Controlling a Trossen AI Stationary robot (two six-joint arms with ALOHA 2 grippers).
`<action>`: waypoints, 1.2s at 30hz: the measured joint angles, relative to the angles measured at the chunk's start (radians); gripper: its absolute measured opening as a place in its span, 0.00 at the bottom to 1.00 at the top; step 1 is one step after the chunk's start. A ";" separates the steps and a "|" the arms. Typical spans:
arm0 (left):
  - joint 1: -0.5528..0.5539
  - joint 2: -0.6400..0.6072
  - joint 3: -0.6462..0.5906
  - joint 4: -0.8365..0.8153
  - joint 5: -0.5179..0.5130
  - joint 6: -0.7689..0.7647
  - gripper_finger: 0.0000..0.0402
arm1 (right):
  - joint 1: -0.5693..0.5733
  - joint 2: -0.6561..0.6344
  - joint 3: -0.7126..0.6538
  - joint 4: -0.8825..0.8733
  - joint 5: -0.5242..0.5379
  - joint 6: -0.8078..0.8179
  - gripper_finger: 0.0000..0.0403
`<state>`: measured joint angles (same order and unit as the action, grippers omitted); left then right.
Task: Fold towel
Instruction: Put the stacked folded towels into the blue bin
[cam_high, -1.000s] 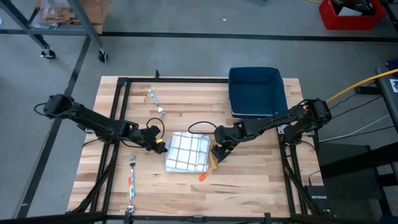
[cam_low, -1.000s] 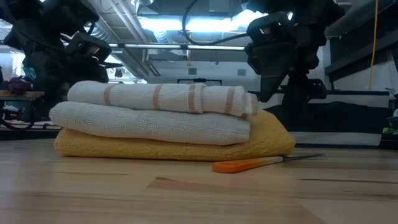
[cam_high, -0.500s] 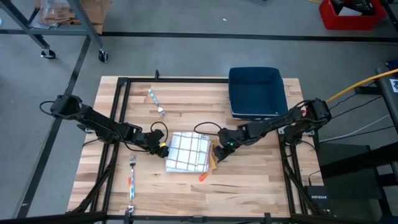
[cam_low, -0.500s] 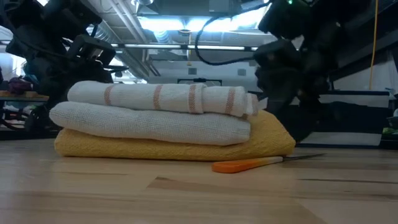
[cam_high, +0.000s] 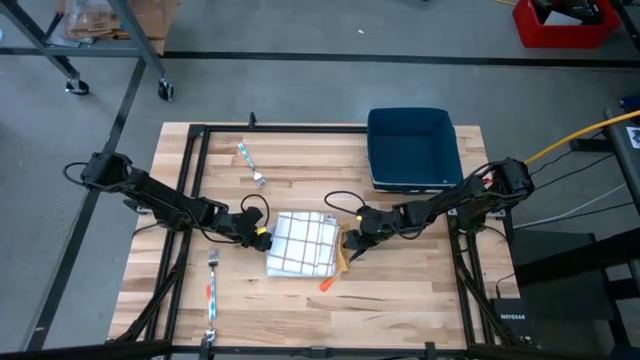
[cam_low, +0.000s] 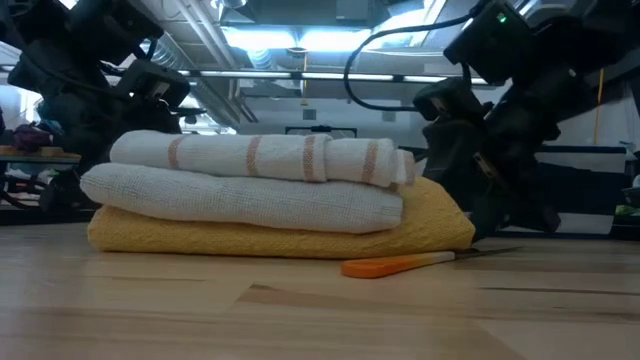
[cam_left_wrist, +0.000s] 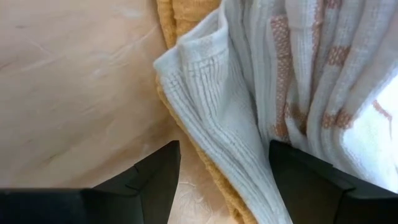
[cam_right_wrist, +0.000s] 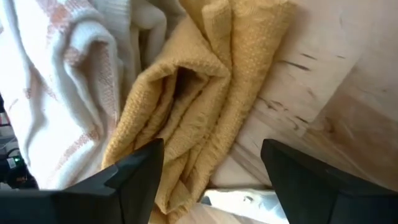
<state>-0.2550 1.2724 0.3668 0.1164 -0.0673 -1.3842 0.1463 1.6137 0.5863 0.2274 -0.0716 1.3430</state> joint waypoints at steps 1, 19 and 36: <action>0.000 0.000 0.000 0.000 -0.003 0.000 0.59 | 0.000 0.001 0.000 0.002 0.007 0.000 0.69; 0.000 0.159 0.004 0.178 -0.044 -0.078 0.59 | -0.002 0.066 0.002 0.121 0.068 0.015 0.69; -0.001 0.181 0.003 0.225 -0.101 -0.025 0.59 | -0.001 0.067 0.003 0.126 0.104 0.019 0.70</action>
<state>-0.2558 1.4532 0.3695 0.3415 -0.1684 -1.4091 0.1457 1.6810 0.5888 0.3531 0.0319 1.3621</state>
